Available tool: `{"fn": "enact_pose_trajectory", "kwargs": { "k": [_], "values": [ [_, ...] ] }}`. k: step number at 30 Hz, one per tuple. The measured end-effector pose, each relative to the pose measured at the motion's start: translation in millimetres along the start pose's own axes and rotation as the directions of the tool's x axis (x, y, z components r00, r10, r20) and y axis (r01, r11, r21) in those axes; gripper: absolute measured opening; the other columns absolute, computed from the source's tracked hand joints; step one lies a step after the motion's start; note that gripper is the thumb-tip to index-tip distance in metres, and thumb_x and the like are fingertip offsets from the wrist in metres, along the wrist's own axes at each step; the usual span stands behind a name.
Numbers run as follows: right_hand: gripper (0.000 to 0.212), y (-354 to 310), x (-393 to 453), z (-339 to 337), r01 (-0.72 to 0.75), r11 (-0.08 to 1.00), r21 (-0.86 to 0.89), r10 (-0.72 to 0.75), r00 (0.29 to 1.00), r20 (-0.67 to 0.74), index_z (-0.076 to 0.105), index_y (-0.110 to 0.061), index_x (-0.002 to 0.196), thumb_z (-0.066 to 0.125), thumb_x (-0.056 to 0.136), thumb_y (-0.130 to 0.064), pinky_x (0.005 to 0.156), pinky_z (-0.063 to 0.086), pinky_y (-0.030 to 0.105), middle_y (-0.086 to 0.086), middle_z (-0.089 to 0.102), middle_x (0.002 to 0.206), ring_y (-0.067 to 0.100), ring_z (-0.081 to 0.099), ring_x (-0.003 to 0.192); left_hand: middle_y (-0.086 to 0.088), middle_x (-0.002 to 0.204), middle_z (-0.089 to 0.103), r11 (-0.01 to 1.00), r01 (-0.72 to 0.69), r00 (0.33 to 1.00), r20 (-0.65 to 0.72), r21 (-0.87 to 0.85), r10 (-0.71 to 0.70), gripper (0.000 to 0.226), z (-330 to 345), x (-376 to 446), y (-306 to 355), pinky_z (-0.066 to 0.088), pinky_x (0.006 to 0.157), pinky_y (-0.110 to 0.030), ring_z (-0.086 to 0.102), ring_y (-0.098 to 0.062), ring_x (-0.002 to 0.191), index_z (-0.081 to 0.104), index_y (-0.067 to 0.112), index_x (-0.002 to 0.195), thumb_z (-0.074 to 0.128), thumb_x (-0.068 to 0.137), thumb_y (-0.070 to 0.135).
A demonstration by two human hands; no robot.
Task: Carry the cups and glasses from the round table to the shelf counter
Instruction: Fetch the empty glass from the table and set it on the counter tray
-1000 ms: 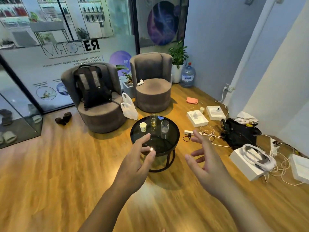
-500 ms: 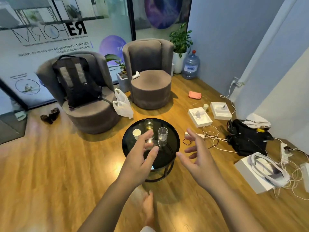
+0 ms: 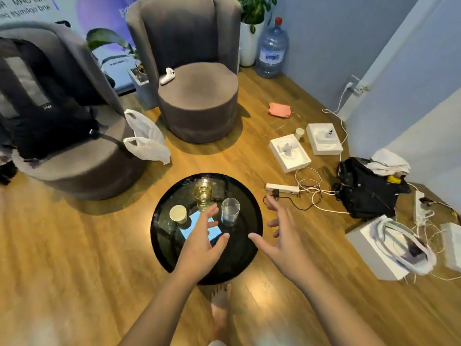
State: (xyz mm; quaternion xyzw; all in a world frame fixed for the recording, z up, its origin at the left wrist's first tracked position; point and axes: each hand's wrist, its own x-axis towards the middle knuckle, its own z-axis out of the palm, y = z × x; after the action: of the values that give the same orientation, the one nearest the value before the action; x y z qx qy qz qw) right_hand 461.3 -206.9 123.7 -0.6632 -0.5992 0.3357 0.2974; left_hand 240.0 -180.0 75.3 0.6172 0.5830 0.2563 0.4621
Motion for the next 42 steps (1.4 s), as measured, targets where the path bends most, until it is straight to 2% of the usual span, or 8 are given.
{"fn": "enact_pose_trajectory", "kwargs": {
  "k": [4, 9, 15, 22, 27, 31, 39, 42],
  "values": [
    [0.090, 35, 58, 33, -0.054, 0.999, 0.003, 0.054, 0.998, 0.029, 0.014, -0.062, 0.147, 0.069, 0.077, -0.063, 0.070, 0.048, 0.012, -0.041, 0.029, 0.133, -0.012, 0.044, 0.115, 0.027, 0.155, 0.043, 0.997, 0.069, 0.997, 0.040, 0.026, -0.070, 0.080, 15, 59, -36, 0.051, 0.110, -0.034, 0.048, 0.003, 0.138, 0.027, 0.048, 0.154, 0.078, 0.093, 0.035],
    [0.091, 86, 117, 84, -0.130, 0.992, -0.005, 0.129, 0.987, 0.098, 0.016, -0.056, 0.148, 0.077, 0.081, -0.049, 0.079, 0.050, 0.018, -0.033, 0.030, 0.134, -0.015, 0.041, 0.116, 0.024, 0.158, 0.040, 0.989, 0.138, 0.987, 0.079, 0.048, -0.141, 0.093, 38, 131, -88, 0.046, 0.114, -0.036, 0.046, -0.001, 0.140, 0.026, 0.039, 0.158, 0.085, 0.087, 0.035],
    [0.096, 141, 157, 147, -0.209, 0.972, -0.104, 0.224, 0.960, 0.168, 0.017, -0.036, 0.156, 0.079, 0.083, -0.043, 0.105, 0.047, 0.038, -0.011, 0.029, 0.151, 0.015, 0.040, 0.138, 0.011, 0.165, 0.036, 0.970, 0.228, 0.961, 0.139, 0.089, -0.239, 0.102, 76, 176, -163, 0.041, 0.120, -0.043, 0.040, -0.011, 0.149, 0.020, 0.030, 0.163, 0.087, 0.086, 0.030],
    [0.107, 184, 191, 201, -0.272, 0.929, -0.251, 0.329, 0.917, 0.225, 0.011, -0.023, 0.161, 0.082, 0.082, -0.038, 0.107, 0.041, 0.039, -0.004, 0.020, 0.161, 0.024, 0.029, 0.143, 0.004, 0.168, 0.034, 0.951, 0.269, 0.940, 0.174, 0.151, -0.294, 0.105, 115, 216, -214, 0.037, 0.121, -0.041, 0.035, -0.017, 0.153, 0.020, 0.027, 0.165, 0.087, 0.084, 0.023],
    [0.107, 203, 207, 221, -0.318, 0.895, -0.312, 0.395, 0.891, 0.224, 0.008, -0.021, 0.161, 0.080, 0.084, -0.038, 0.108, 0.043, 0.039, -0.004, 0.027, 0.159, 0.021, 0.032, 0.142, 0.004, 0.156, 0.050, 0.957, 0.230, 0.948, 0.184, 0.180, -0.262, 0.088, 129, 238, -232, 0.044, 0.116, -0.048, 0.049, -0.020, 0.142, 0.035, 0.029, 0.159, 0.084, 0.086, 0.028],
    [0.104, 202, 212, 220, -0.272, 0.901, -0.338, 0.358, 0.905, 0.228, 0.010, -0.021, 0.161, 0.078, 0.085, -0.036, 0.107, 0.046, 0.039, -0.004, 0.032, 0.153, 0.021, 0.036, 0.137, 0.015, 0.133, 0.063, 0.981, 0.168, 0.971, 0.157, 0.101, -0.183, 0.058, 129, 241, -231, 0.052, 0.107, -0.046, 0.060, -0.007, 0.121, 0.054, 0.035, 0.138, 0.082, 0.087, 0.027],
    [0.104, 139, 216, 142, -0.201, 0.933, -0.298, 0.255, 0.954, 0.154, 0.008, -0.024, 0.162, 0.073, 0.084, -0.048, 0.106, 0.042, 0.038, -0.004, 0.033, 0.153, 0.019, 0.028, 0.138, 0.018, 0.132, 0.056, 0.996, 0.081, 0.979, 0.187, -0.031, -0.074, 0.072, 92, 242, -147, 0.053, 0.105, -0.040, 0.058, -0.002, 0.122, 0.041, 0.069, 0.126, 0.082, 0.075, 0.040],
    [0.105, 96, 218, 94, -0.180, 0.949, -0.259, 0.211, 0.973, 0.094, 0.009, -0.027, 0.162, 0.072, 0.082, -0.053, 0.107, 0.044, 0.043, -0.005, 0.034, 0.148, 0.020, 0.030, 0.137, 0.015, 0.132, 0.058, 0.998, 0.024, 0.978, 0.209, -0.065, -0.010, 0.074, 71, 246, -92, 0.054, 0.103, -0.044, 0.061, -0.007, 0.122, 0.047, 0.054, 0.133, 0.081, 0.068, 0.045]
  ]
}}
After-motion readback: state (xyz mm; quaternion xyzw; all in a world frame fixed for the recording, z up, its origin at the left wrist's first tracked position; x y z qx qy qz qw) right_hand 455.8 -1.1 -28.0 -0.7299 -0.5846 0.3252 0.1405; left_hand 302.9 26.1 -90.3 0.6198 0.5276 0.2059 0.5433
